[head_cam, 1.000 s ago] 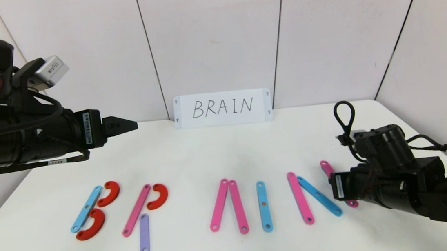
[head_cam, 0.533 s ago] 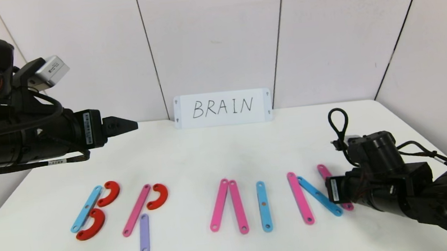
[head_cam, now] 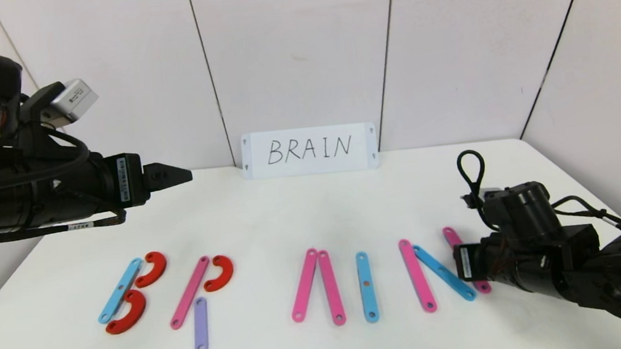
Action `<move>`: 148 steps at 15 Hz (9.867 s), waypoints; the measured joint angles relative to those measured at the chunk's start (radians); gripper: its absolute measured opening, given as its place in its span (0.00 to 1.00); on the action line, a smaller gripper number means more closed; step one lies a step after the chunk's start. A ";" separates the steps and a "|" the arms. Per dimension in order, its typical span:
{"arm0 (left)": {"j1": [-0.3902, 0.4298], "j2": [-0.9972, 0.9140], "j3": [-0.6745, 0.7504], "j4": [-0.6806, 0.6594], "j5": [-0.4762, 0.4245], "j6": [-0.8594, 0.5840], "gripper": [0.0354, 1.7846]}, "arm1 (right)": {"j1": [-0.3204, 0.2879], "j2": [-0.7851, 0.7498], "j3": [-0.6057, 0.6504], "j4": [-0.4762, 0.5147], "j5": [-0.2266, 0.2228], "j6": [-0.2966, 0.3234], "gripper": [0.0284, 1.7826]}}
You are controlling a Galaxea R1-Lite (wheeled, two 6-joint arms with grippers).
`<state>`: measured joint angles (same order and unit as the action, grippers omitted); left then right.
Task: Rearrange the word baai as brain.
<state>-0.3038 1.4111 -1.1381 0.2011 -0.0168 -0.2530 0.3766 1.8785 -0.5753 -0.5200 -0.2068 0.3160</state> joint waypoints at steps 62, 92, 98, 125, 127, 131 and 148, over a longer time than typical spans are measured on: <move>0.249 -0.749 -0.398 0.785 -0.004 0.109 0.94 | -0.465 -1.426 -0.667 1.106 -0.158 -0.447 0.97; 0.308 -1.404 -0.290 0.826 -0.182 0.194 0.94 | -0.379 -1.877 -0.784 1.172 -0.086 -0.460 0.97; 0.307 -1.409 -0.189 0.850 -0.175 0.181 0.94 | -0.380 -1.877 -0.666 1.150 -0.044 -0.421 0.97; 0.307 -1.411 0.994 -0.163 0.190 0.233 0.94 | -0.379 -1.878 0.574 0.061 -0.006 -0.500 0.97; 0.307 -1.411 1.040 -0.242 0.184 0.254 0.94 | -0.379 -1.878 0.575 0.108 0.034 -0.498 0.97; 0.307 -1.411 1.079 -0.262 0.174 0.257 0.94 | -0.380 -1.878 0.575 0.248 0.076 -0.485 0.97; 0.307 -1.411 1.106 -0.246 0.118 0.273 0.94 | -0.380 -1.879 0.575 0.517 0.217 -0.411 0.97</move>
<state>0.0028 0.0004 -0.0321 -0.0451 0.1015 0.0200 -0.0032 0.0000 0.0000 -0.0032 0.0100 -0.0955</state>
